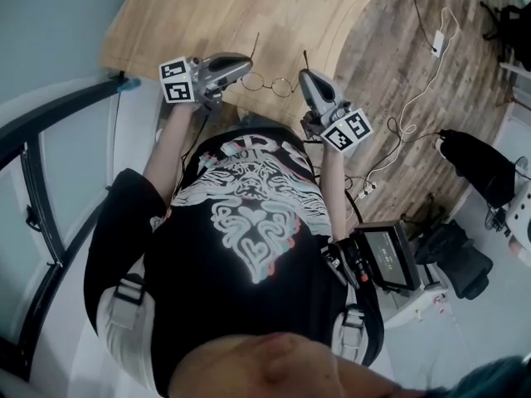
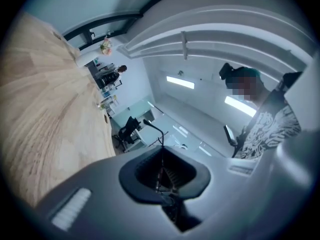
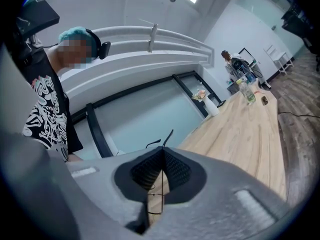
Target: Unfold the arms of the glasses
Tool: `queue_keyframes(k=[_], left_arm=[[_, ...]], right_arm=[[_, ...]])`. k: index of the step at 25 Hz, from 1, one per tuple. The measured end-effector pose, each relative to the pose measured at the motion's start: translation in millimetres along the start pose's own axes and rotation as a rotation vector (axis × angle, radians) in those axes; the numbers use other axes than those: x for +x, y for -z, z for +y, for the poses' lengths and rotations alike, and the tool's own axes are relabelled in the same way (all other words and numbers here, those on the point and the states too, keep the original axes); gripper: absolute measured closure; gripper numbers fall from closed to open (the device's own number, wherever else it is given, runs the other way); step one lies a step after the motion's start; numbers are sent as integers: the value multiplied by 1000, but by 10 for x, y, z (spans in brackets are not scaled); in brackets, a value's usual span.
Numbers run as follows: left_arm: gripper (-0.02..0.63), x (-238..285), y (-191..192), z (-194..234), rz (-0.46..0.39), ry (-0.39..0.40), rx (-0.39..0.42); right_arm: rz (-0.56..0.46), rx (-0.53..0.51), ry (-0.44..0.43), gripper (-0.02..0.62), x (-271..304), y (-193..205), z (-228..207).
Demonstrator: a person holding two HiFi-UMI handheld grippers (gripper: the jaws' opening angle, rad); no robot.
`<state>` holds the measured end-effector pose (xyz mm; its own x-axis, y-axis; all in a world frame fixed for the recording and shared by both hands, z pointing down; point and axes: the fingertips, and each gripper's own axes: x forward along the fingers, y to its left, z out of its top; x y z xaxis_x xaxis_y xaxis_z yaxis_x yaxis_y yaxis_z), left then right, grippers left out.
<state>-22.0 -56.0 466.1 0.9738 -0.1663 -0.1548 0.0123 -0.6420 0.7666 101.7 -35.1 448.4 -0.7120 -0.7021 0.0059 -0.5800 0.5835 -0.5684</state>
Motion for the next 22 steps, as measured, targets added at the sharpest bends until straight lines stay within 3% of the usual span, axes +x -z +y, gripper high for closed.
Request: queue_keyframes(k=[22], left_arm=[[609, -23, 25, -18, 8, 0, -21]], right_arm=[[34, -19, 35, 597, 30, 32, 4]])
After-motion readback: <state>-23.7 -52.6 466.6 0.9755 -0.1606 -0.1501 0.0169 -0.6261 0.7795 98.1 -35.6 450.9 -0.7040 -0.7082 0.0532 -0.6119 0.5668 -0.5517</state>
